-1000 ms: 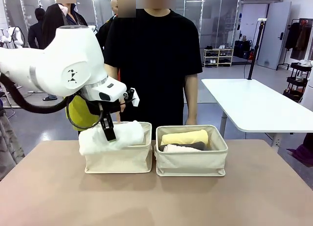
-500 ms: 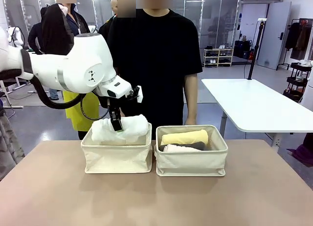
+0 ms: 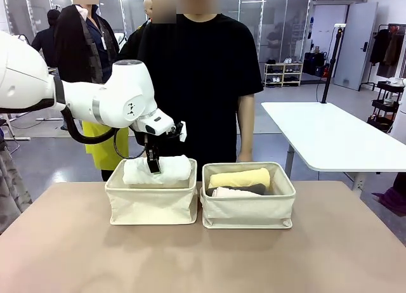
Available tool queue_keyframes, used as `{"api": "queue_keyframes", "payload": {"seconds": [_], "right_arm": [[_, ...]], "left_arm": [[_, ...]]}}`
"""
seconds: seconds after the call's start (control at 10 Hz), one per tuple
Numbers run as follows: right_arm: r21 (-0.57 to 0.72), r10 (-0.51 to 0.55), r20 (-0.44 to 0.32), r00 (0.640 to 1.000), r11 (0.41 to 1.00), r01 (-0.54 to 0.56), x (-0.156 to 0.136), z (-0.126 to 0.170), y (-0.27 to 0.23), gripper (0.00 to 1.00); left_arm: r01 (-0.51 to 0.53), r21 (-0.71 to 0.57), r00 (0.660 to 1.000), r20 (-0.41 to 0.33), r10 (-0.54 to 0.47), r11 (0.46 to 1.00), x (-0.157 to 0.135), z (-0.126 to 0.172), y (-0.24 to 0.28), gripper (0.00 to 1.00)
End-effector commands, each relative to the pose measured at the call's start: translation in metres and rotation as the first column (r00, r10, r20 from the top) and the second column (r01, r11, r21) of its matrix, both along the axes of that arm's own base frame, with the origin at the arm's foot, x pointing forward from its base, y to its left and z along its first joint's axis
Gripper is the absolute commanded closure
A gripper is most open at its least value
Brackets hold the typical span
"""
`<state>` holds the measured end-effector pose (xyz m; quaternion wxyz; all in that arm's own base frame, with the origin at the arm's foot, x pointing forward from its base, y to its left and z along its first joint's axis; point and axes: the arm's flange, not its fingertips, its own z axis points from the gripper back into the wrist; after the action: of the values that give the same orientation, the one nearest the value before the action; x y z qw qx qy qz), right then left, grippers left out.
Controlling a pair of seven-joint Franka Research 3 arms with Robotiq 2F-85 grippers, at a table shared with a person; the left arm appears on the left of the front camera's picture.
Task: Divide the towels into two baskets.
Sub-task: Pick up one hotel-folded towel from the bottom of the table and place it in the Fabric basket indicated by the person.
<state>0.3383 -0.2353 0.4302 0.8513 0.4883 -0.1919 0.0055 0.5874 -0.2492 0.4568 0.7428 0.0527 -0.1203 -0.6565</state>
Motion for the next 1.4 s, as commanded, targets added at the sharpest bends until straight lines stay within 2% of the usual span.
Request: {"api": "queue_keyframes", "payload": {"seconds": [0.0,0.1,0.2,0.3,0.8,0.9,1.0,1.3], "right_arm": [[0.012,-0.011,-0.018,1.0,1.0,0.011,-0.003,0.004,0.003,0.08],[0.012,-0.011,-0.018,1.0,1.0,0.011,-0.003,0.004,0.003,0.08],[0.012,-0.011,-0.018,1.0,1.0,0.011,-0.003,0.004,0.003,0.08],[0.012,-0.011,-0.018,1.0,1.0,0.011,-0.003,0.004,0.003,0.08],[0.012,-0.011,-0.018,1.0,1.0,0.011,-0.003,0.004,0.003,0.08],[0.012,-0.011,-0.018,1.0,1.0,0.011,-0.003,0.004,0.003,0.08],[0.012,-0.011,-0.018,1.0,1.0,0.011,-0.003,0.004,0.003,0.08],[0.012,-0.011,-0.018,1.0,1.0,0.011,-0.003,0.004,0.003,0.08]], "left_arm": [[0.023,0.041,1.0,-0.018,-0.022,0.999,0.011,-0.003,0.003,0.63],[0.009,0.035,0.999,-0.033,-0.008,0.999,0.014,-0.004,0.005,0.38],[0.02,0.049,0.999,-0.031,-0.019,0.999,0.013,-0.005,0.007,0.25],[0.016,0.044,0.999,-0.034,-0.014,0.999,0.013,-0.005,0.009,0.0],[0.009,0.021,1.0,-0.003,-0.009,1.0,0.002,0.005,0.003,0.0],[-0.007,0.0,1.0,0.015,0.007,1.0,-0.01,0.012,0.002,0.0],[0.011,0.015,1.0,-0.01,-0.011,1.0,0.006,-0.002,-0.002,0.0],[0.011,0.015,1.0,-0.01,-0.011,1.0,0.006,-0.002,-0.002,0.0]]}}
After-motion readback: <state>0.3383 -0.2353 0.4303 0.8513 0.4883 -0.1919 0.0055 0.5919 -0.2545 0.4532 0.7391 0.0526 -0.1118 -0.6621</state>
